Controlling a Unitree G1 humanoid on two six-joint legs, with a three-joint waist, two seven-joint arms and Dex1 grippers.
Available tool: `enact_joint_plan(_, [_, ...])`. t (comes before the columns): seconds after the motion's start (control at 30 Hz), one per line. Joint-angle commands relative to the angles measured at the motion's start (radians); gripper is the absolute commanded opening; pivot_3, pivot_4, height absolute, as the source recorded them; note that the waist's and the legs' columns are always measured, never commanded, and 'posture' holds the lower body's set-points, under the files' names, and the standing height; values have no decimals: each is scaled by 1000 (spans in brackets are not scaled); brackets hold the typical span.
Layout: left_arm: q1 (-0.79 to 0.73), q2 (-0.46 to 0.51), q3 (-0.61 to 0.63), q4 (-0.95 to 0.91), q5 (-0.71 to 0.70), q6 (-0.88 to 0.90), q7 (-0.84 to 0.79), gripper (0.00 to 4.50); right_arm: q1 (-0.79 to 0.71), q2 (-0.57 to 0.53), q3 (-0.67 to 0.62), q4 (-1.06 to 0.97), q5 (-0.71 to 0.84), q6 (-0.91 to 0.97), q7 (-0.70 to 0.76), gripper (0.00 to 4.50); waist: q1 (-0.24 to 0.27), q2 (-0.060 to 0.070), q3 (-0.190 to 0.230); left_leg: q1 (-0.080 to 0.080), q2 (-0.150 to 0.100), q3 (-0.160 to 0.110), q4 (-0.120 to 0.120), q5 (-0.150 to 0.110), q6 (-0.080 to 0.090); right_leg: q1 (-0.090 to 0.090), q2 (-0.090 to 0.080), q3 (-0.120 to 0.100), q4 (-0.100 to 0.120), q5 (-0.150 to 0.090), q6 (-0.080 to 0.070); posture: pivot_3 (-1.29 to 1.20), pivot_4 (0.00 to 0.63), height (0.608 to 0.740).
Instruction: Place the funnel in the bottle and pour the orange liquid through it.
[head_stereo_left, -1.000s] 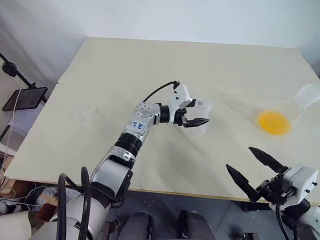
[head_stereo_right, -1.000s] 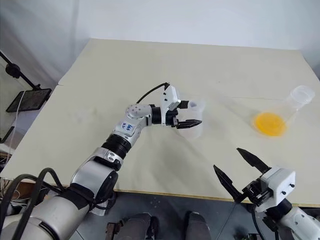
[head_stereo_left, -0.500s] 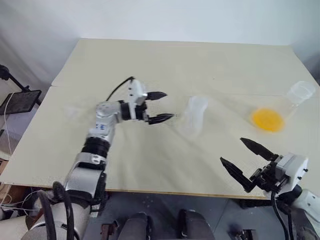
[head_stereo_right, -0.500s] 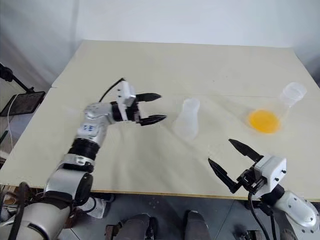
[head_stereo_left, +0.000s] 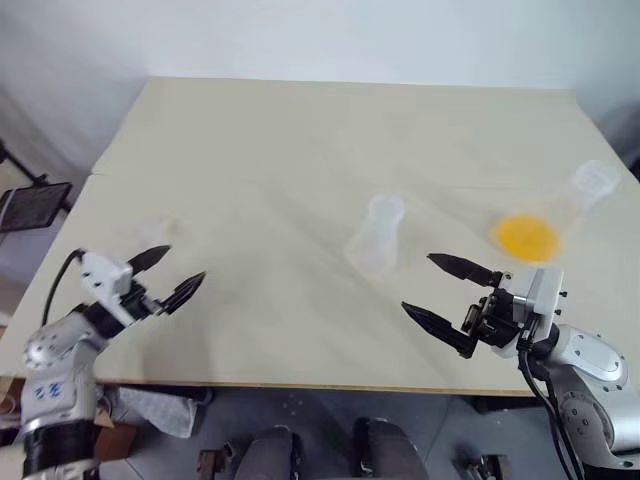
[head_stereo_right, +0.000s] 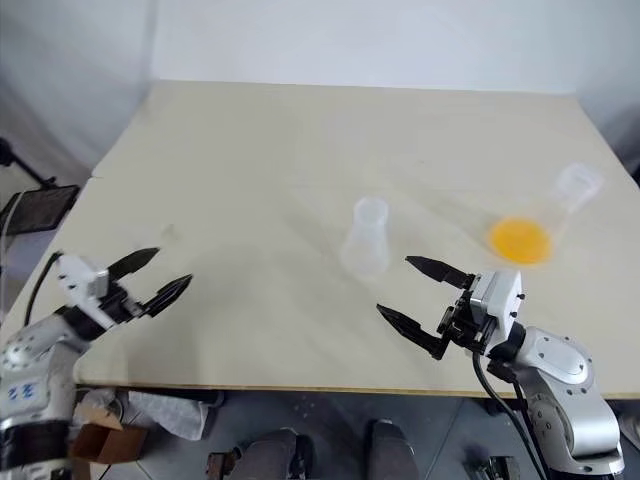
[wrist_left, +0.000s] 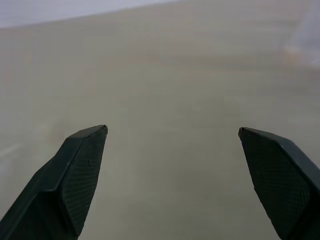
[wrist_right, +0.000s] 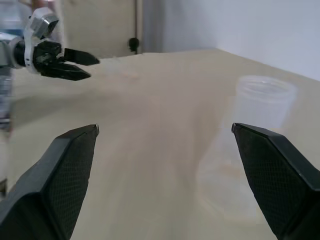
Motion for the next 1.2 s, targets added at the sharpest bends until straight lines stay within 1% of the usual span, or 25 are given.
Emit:
enact_joint_plan(0.03, [161,-41,152,-108,-51,-13,82,4463,-42,-12,15,24,17,-3,53,4500,0,0,0,0,0,0,0,0,0,0,-1,0,-2,0,0,0,150,740])
enact_joint_plan(0.13, [275,-83,194,-144,-63,-26,105,4463,-66,-14,22,52,10,-13,87,4500,16,0,0,0,-3,0,0,-1,1,1,-4,0,-6,0,0,0,150,740])
enact_joint_plan(0.23, [329,-106,228,-145,-75,-39,133,4463,-85,-10,26,74,7,-19,110,4500,21,-1,0,0,-4,0,0,-2,2,1,-5,0,-7,0,0,0,150,740])
enact_joint_plan(0.33, [349,-117,228,-174,-97,-28,153,4463,-97,-5,34,92,-2,-25,127,4500,19,-1,-1,0,-4,0,-1,-2,2,0,-5,0,-7,0,0,0,150,740])
enact_joint_plan(0.47, [322,-108,178,-213,-98,6,178,4463,-102,2,38,109,-12,-34,138,4500,16,-1,-1,0,-4,1,-1,-2,2,0,-5,0,-7,0,-1,0,150,740])
enact_joint_plan(0.57, [222,-83,104,-244,-91,92,246,4463,-93,0,32,125,-23,-44,141,4500,21,-1,-1,0,-4,1,-1,-2,2,-1,-5,0,-6,0,0,0,150,740])
enact_joint_plan(0.67, [78,-48,50,-187,-47,184,351,4463,-75,-2,23,133,-34,-53,136,4500,21,-2,-1,0,-4,1,-1,-2,3,0,-5,0,-5,0,0,0,150,740])
enact_joint_plan(0.73, [-7,-27,9,-146,-25,218,380,4463,-63,-2,17,127,-38,-53,128,4500,18,-2,-1,0,-4,1,-1,-2,3,-1,-5,-1,-3,0,0,0,150,740])
enact_joint_plan(0.83, [-97,-3,-48,-99,-5,262,395,4463,-52,-1,11,111,-40,-51,110,4500,11,-2,-1,0,-5,2,-1,-2,2,-2,-4,-1,3,0,0,0,150,740])
enact_joint_plan(0.97, [-211,8,-135,-12,29,277,381,4463,-39,3,15,91,-43,-51,89,4500,5,-2,-2,0,-5,2,-1,-2,2,-2,-3,-3,3,0,0,0,150,740])
enact_joint_plan(1.07, [-267,15,-168,48,57,289,398,4463,-36,4,19,81,-44,-49,78,4500,6,-2,-1,0,-4,2,-1,-2,2,-2,-2,-4,3,0,0,0,150,740])
enact_joint_plan(1.2, [-357,1,-194,137,99,266,441,4463,-22,4,11,63,-43,-49,55,4500,8,-2,-2,0,-4,2,-1,-2,2,-2,3,-4,3,0,0,0,150,740])
